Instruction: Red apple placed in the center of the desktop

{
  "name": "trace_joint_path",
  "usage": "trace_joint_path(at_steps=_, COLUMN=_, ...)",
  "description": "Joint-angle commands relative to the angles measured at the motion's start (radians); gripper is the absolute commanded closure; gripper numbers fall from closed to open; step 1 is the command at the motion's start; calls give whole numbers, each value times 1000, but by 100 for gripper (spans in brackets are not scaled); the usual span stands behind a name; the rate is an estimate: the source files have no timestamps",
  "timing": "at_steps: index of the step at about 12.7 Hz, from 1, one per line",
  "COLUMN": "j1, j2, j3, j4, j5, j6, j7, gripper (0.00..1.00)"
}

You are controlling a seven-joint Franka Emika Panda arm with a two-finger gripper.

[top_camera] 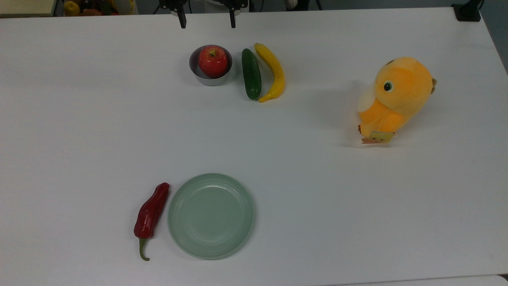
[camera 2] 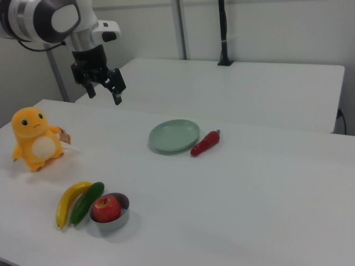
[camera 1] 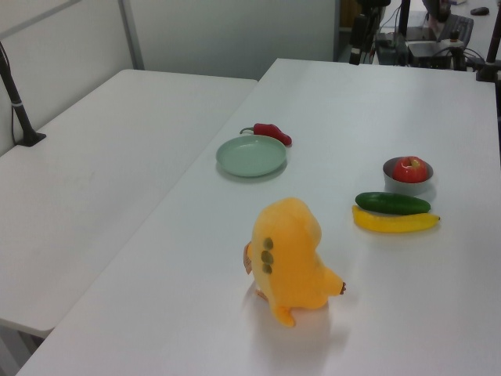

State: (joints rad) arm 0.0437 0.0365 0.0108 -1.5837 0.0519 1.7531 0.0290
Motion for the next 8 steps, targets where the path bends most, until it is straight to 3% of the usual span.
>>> trace_joint_path(at_steps=1, j1=27, j2=-4, j3=-9, j4=-33, j5=17, j6=22, j7=15, gripper=0)
trace_joint_path(at_steps=5, j1=24, j2=-4, j3=-9, j4=-35, j5=16, j6=16, j7=9, gripper=0)
trace_joint_path(at_steps=8, j1=19, j2=-10, j3=-9, j4=-90, j5=3, j6=-36, j7=-62, gripper=0)
